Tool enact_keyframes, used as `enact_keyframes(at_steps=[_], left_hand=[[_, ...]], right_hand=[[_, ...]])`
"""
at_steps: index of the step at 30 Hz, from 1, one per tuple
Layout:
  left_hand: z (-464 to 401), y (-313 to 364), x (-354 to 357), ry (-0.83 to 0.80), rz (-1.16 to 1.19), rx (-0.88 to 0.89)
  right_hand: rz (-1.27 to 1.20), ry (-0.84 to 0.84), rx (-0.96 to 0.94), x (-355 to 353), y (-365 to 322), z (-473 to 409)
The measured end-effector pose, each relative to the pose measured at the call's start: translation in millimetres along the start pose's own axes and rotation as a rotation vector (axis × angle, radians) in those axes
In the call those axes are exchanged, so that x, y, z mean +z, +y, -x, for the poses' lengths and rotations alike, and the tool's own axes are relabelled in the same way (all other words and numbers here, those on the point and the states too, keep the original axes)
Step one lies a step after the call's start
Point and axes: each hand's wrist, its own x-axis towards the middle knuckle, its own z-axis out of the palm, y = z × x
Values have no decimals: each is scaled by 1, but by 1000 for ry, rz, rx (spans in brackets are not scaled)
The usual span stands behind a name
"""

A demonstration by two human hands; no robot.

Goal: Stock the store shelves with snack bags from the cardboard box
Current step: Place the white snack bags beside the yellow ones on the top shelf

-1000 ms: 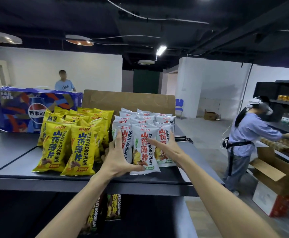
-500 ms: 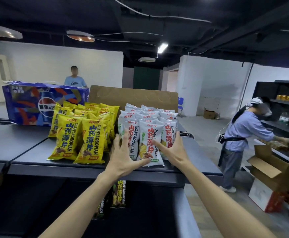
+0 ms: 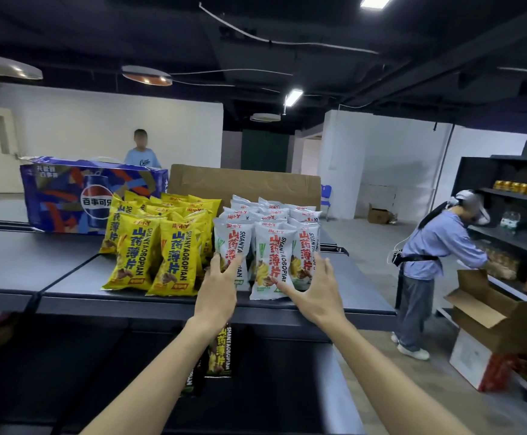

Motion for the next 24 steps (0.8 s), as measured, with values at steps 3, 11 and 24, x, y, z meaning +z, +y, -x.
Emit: enact_keyframes(at_steps=[3, 11, 24], left_hand=[[5, 0, -5, 23, -40, 14], [23, -26, -59, 89, -55, 122], [-33, -193, -143, 128, 291, -168]], right_hand=[[81, 47, 10, 2, -6, 2], [263, 159, -257, 8, -27, 7], [463, 327, -213, 56, -88, 24]])
